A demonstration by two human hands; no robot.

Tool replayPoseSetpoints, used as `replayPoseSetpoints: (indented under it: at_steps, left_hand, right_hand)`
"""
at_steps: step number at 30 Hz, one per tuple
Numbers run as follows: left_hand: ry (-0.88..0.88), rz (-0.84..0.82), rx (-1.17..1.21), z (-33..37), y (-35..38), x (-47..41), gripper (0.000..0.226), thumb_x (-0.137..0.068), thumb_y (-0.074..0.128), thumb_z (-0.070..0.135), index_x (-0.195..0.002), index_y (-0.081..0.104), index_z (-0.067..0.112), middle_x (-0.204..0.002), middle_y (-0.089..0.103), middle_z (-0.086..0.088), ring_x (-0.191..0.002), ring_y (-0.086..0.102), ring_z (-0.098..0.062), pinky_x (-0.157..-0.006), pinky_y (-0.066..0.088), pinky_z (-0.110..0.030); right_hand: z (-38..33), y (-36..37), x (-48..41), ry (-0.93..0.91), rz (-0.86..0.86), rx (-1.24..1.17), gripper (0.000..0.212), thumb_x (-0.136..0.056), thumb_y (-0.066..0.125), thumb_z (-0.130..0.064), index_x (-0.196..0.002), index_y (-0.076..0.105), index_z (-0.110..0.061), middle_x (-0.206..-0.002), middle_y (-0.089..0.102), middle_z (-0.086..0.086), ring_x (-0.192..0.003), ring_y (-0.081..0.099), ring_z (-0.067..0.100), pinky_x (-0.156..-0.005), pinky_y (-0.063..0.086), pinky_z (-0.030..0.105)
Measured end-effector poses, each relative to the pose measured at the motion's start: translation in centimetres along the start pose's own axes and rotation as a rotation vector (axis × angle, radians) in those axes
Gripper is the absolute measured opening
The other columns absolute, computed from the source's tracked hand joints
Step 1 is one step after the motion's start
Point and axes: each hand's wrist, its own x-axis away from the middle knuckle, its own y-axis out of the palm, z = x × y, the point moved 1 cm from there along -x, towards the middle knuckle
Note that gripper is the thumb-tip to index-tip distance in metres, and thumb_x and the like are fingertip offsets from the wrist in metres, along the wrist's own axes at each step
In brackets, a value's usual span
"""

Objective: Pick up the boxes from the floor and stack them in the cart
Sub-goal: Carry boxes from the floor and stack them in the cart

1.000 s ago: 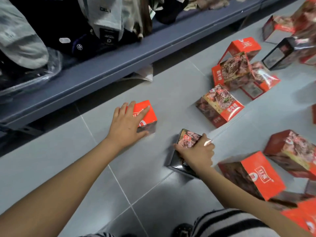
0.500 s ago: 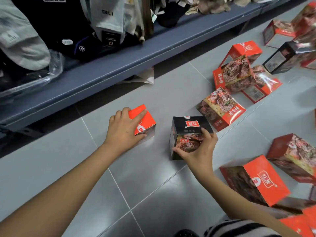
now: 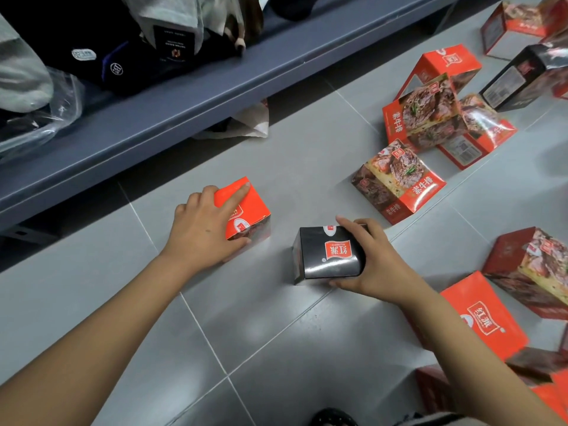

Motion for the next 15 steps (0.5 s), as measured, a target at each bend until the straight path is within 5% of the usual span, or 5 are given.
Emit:
replayPoseSetpoints:
  at_steps: [4, 9, 15]
  left_hand:
    - [-0.025, -0.023, 0.036, -0.1, 0.0, -0.2, 0.096, -0.075, 0.064, 0.065, -0.148, 0.004, 0.045, -0.134, 0.038, -0.01, -0.118, 0.042, -0.031, -0.093, 0.043, -0.046]
    - [-0.094, -0.106, 0.029, 0.3, -2.6, 0.3, 0.095, -0.077, 0.062, 0.065, -0.148, 0.002, 0.044, -0.134, 0.037, -0.01, -0.119, 0.041, -0.03, -0.094, 0.043, -0.045]
    - [-0.199, -0.159, 0.058, 1.3, -15.5, 4.6, 0.093, -0.077, 0.063, 0.063, -0.15, 0.009, 0.041, -0.133, 0.037, -0.011, -0.119, 0.04, -0.031, -0.094, 0.04, -0.045]
  right_hand:
    - [-0.7, 1.6, 0.1, 0.057, 0.17, -0.036, 0.096, -0.058, 0.09, -0.039, -0.139, 0.041, -0.027, -0.118, 0.038, -0.004, -0.109, 0.041, 0.003, -0.094, 0.039, 0.008]
    - [-3.8, 0.2, -1.4, 0.324, 0.231, -0.11, 0.084, -0.06, 0.088, -0.034, -0.132, 0.046, -0.025, -0.11, 0.041, -0.002, -0.092, 0.043, -0.002, -0.08, 0.032, -0.002]
    - [-12.6, -8.0, -1.2, 0.5, 0.104, -0.108, 0.081, -0.06, 0.088, -0.029, -0.13, 0.047, -0.021, -0.111, 0.041, 0.004, -0.098, 0.043, 0.013, -0.085, 0.034, 0.016]
